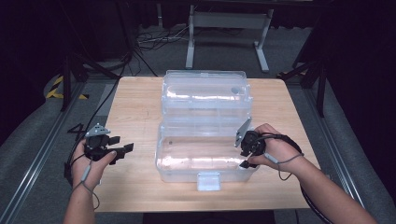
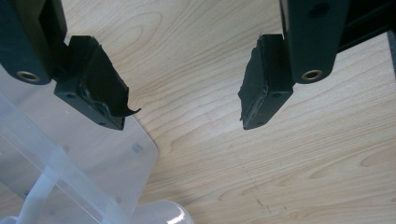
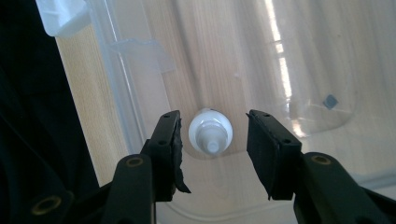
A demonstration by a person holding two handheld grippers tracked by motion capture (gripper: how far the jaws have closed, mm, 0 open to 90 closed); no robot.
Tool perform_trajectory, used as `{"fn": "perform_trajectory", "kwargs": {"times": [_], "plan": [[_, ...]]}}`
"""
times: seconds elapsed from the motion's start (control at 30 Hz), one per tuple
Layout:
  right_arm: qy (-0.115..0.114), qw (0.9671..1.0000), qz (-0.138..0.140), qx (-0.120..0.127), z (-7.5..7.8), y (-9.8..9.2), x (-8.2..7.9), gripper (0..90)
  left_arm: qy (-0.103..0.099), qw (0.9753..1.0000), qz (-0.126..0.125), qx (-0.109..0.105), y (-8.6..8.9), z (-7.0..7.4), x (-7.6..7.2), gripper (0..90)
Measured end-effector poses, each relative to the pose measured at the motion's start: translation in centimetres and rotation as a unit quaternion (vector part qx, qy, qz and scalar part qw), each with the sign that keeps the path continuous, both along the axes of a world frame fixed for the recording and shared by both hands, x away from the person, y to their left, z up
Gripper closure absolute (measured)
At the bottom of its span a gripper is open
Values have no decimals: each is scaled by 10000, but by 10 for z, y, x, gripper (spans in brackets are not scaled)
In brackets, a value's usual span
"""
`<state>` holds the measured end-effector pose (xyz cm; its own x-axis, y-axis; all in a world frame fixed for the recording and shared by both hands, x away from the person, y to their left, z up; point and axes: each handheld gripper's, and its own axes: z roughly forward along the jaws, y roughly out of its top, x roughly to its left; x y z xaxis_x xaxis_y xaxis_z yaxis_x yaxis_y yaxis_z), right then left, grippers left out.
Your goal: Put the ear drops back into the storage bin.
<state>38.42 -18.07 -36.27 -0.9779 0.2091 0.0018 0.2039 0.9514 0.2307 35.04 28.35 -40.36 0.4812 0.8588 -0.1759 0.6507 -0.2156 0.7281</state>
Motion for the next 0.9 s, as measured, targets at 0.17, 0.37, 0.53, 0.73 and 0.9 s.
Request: {"fn": "perform_trajectory", "kwargs": {"times": [0.17,0.37,0.53,0.73,0.9], "plan": [[-94,9997,-52,212,15,-4,-6,545,45,10000,-19,13,-1,1,0,340],[-89,9993,-10,365,26,-4,-14,538,53,10000,-35,24,-2,1,0,340],[-31,9990,133,415,27,3,-22,530,66,10000,-54,28,-4,1,-1,341],[112,9989,316,341,16,13,-27,531,134,9999,-100,25,-4,3,-1,347],[136,9986,434,263,3,19,-27,538,217,9997,-123,-49,-3,7,-2,362]]}}
